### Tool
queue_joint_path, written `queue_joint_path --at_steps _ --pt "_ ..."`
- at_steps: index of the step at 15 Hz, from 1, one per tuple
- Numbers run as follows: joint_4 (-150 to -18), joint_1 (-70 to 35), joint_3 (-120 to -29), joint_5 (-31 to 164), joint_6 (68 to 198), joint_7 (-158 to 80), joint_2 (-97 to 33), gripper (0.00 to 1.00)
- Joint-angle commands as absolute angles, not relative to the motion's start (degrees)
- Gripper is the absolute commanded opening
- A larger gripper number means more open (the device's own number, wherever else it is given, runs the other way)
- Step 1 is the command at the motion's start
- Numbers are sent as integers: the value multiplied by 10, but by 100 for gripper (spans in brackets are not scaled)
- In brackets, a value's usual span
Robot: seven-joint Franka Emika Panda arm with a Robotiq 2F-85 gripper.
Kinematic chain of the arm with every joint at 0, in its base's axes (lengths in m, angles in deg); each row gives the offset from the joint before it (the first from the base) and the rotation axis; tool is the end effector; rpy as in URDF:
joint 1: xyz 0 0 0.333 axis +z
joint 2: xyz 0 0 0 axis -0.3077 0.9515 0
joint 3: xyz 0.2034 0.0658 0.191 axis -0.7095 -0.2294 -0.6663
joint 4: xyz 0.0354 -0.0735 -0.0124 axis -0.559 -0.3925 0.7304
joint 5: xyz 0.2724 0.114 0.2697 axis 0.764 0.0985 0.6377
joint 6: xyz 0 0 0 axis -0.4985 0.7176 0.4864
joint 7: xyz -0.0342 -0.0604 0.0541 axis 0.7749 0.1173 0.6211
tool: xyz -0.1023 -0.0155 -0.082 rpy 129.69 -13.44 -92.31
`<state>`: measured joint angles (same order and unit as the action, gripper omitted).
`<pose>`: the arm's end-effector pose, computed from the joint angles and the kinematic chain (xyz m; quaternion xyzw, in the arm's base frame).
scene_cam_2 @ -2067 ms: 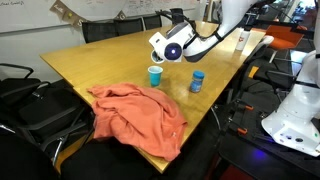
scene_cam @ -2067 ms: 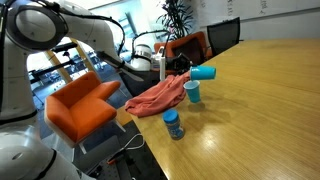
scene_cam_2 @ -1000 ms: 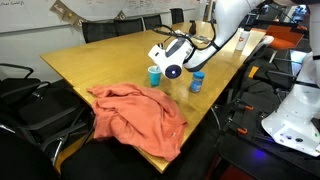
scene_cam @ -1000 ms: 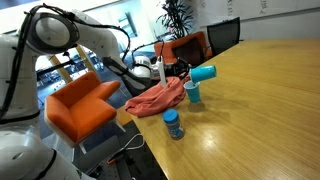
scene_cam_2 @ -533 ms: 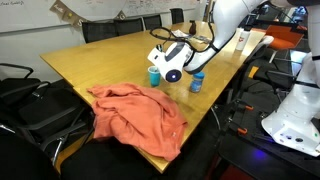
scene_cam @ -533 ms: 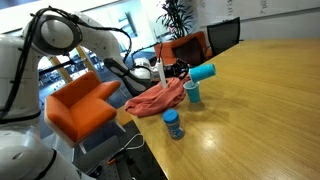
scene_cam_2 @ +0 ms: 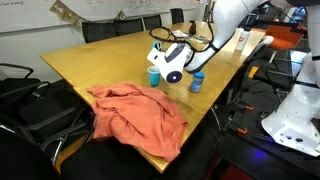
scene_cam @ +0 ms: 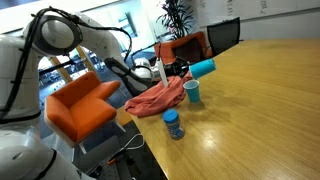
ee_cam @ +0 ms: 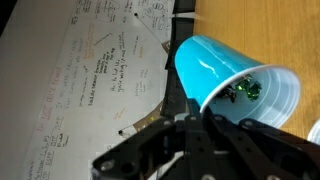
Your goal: Pour the things in the blue cup into the other cup
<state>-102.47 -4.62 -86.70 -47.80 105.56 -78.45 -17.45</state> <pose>0.6263 0.1480 0.2109 0.6122 0.3676 0.2524 0.6530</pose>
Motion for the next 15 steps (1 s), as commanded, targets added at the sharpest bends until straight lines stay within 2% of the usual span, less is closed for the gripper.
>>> queue_joint_path --at_steps 1,15 --pt "-1029 -48 -875 -503 1027 -772 -177 1" --pt "-1044 -40 -879 -549 981 -719 -171 1"
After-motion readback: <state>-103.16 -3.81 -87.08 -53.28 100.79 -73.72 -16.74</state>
